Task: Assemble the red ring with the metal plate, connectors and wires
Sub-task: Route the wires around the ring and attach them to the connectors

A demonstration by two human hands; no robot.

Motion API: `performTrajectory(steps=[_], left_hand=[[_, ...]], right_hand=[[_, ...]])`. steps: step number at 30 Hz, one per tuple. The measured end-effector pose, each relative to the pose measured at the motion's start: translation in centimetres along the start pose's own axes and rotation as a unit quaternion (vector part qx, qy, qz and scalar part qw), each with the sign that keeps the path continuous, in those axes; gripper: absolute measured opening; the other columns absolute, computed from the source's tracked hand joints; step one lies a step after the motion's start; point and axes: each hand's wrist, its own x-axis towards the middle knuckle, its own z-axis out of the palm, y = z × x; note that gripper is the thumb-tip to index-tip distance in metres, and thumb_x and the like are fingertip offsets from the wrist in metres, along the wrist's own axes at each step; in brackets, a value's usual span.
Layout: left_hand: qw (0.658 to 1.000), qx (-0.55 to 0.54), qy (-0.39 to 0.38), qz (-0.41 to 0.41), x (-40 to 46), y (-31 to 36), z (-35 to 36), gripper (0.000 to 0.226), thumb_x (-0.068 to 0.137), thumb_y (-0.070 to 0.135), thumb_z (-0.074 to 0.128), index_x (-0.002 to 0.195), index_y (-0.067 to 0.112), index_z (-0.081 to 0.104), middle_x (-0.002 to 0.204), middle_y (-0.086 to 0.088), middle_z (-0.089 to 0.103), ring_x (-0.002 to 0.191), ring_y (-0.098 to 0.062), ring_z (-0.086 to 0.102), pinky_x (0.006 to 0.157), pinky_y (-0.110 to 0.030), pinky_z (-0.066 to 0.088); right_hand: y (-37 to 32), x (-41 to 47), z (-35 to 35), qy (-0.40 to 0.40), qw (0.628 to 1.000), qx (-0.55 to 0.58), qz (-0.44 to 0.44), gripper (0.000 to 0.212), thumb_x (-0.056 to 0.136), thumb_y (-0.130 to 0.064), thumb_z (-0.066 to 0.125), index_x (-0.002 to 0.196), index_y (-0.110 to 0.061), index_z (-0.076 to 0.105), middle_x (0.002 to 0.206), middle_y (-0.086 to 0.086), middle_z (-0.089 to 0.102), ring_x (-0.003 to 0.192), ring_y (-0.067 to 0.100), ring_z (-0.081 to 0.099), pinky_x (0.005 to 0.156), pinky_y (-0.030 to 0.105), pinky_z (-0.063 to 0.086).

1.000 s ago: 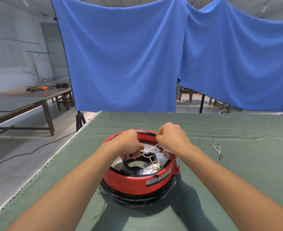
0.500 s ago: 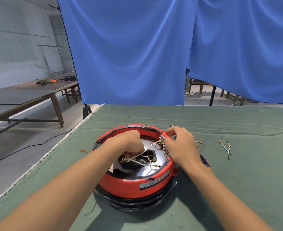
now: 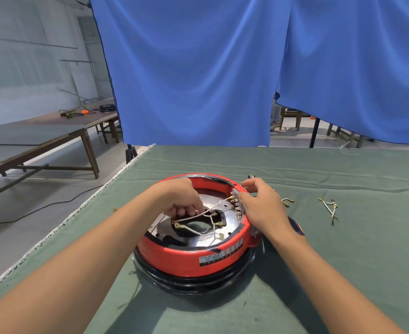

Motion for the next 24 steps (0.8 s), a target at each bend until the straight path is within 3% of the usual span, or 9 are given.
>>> performTrajectory(steps=[4,6,7,9,12,16,18,20,24], left_hand=[[0.995,-0.021,0.085,0.044,0.3,-0.2,-0.1,0.022,0.078,0.017,0.072,0.087,-0.003,0.072,0.065,-0.006,0.054,0.047,-0.018,0.034,0.041,-0.017,0.024],[0.992,0.0,0.098,0.08,0.3,0.3,0.2,0.022,0.077,0.018,0.074,0.089,-0.001,0.074,0.068,-0.006,0.058,0.049,-0.018,0.041,0.04,-0.017,0.031],[0.99,0.027,0.103,0.094,0.4,0.6,0.4,0.021,0.077,0.018,0.074,0.089,0.0,0.075,0.07,-0.006,0.062,0.054,-0.02,0.05,0.045,-0.019,0.042],[0.983,0.097,0.119,0.101,0.8,1.2,0.9,0.024,0.077,0.021,0.074,0.094,0.005,0.074,0.081,-0.007,0.068,0.078,-0.026,0.064,0.073,-0.032,0.055],[0.973,0.154,0.131,0.11,1.2,2.0,1.2,0.023,0.076,0.025,0.072,0.095,0.012,0.073,0.089,-0.005,0.068,0.092,-0.029,0.062,0.083,-0.038,0.052],[0.967,0.169,0.105,0.16,1.8,2.7,1.4,0.007,0.079,0.024,0.069,0.074,0.02,0.071,0.084,-0.006,0.069,0.1,-0.027,0.051,0.097,-0.04,0.042],[0.971,0.124,0.101,0.177,2.0,2.5,1.5,0.007,0.08,0.019,0.068,0.076,0.019,0.073,0.07,0.001,0.066,0.085,-0.02,0.056,0.079,-0.029,0.049],[0.973,0.072,0.093,0.196,2.0,2.2,1.5,0.008,0.079,0.015,0.068,0.073,0.016,0.074,0.051,0.013,0.058,0.057,-0.006,0.055,0.049,-0.012,0.041],[0.973,0.004,0.078,0.217,2.3,1.3,1.6,0.017,0.077,0.018,0.073,0.061,0.021,0.072,0.049,0.013,0.06,0.042,0.005,0.049,0.043,-0.008,0.037]], right_hand=[[-0.1,-0.1,-0.1,-0.001,1.0,0.01,0.001,0.021,0.091,-0.028,0.054,0.11,-0.02,0.06,0.104,-0.009,0.057,0.096,0.011,0.049,0.077,0.026,0.033],[-0.1,-0.1,-0.1,-0.001,1.0,0.011,0.001,0.021,0.091,-0.028,0.054,0.11,-0.021,0.06,0.104,-0.009,0.057,0.096,0.01,0.049,0.077,0.026,0.033],[0.0,-0.1,-0.1,-0.001,1.0,0.012,0.0,0.02,0.091,-0.028,0.054,0.11,-0.021,0.06,0.104,-0.009,0.057,0.096,0.01,0.049,0.077,0.026,0.033],[0.0,-0.1,-0.1,0.0,1.0,0.02,-0.001,0.018,0.091,-0.026,0.055,0.107,-0.021,0.06,0.105,-0.007,0.059,0.097,0.011,0.05,0.078,0.026,0.034],[0.0,0.0,-0.1,0.0,0.999,0.032,-0.001,0.013,0.09,-0.024,0.055,0.101,-0.022,0.06,0.105,-0.006,0.06,0.098,0.013,0.052,0.078,0.027,0.035],[0.1,0.0,-0.1,-0.004,0.999,0.039,-0.004,0.013,0.09,-0.023,0.055,0.103,-0.022,0.059,0.106,-0.005,0.06,0.1,0.014,0.053,0.08,0.028,0.036],[0.1,0.0,-0.1,-0.006,0.999,0.04,-0.005,0.013,0.09,-0.023,0.055,0.102,-0.023,0.059,0.106,-0.006,0.06,0.1,0.014,0.054,0.08,0.028,0.037],[0.0,0.0,-0.1,-0.006,0.999,0.046,-0.005,0.009,0.09,-0.023,0.055,0.099,-0.025,0.057,0.105,-0.006,0.06,0.1,0.014,0.054,0.081,0.029,0.039],[0.0,0.0,0.0,-0.005,0.999,0.05,-0.006,0.008,0.089,-0.023,0.055,0.096,-0.027,0.057,0.102,-0.008,0.059,0.098,0.013,0.055,0.083,0.031,0.043]])
